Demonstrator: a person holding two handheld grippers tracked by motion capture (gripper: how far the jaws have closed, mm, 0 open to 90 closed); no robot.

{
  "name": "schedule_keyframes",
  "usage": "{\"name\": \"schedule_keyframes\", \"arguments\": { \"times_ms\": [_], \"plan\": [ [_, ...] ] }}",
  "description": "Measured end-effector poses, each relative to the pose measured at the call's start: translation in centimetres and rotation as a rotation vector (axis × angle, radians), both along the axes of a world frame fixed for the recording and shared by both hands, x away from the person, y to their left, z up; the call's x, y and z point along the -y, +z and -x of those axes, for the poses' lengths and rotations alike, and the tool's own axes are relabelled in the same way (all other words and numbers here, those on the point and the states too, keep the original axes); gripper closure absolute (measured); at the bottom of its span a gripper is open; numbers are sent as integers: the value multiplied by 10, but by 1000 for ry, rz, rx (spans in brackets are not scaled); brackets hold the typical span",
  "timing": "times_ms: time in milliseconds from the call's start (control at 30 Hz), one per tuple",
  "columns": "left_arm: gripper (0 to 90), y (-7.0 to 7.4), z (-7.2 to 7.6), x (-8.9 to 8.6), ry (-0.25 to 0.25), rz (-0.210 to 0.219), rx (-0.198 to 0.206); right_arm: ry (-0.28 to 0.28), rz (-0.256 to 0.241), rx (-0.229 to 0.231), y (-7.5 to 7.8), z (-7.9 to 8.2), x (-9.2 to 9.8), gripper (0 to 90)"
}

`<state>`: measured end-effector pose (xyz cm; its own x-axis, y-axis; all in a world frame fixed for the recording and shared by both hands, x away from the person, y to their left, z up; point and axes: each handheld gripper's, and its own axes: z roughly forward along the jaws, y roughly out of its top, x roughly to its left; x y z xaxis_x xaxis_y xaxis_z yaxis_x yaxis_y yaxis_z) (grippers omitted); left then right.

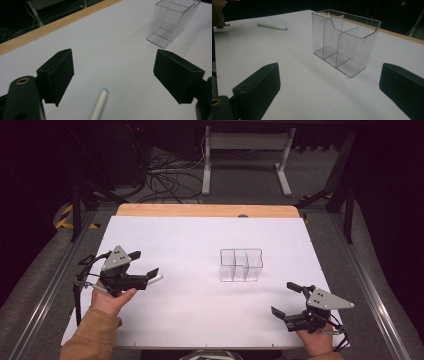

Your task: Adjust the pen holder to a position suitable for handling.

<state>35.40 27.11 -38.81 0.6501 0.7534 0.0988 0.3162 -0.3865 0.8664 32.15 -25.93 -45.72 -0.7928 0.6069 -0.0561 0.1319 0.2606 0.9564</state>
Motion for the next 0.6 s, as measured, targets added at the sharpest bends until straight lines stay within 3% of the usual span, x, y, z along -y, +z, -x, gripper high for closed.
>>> {"name": "schedule_keyframes", "arguments": {
  "times_ms": [100, 267, 400, 500, 600],
  "plan": [
    [175, 3, 0, 1, -3, -52, -12, 3, 0, -1, 0, 0, -1, 38],
    [251, 8, -6, -3, -39, -82, -94, 6, 0, -2, 0, 0, 0, 38],
    [255, 9, -12, -5, -37, -78, -163, 8, 2, -5, 0, 0, -1, 38],
    [258, 9, -16, -6, -35, -88, -188, 10, 4, -3, 0, 0, -1, 38],
    [258, 9, -18, -8, -33, -105, -184, 11, 4, -3, 0, 0, -1, 39]
  ]
}}
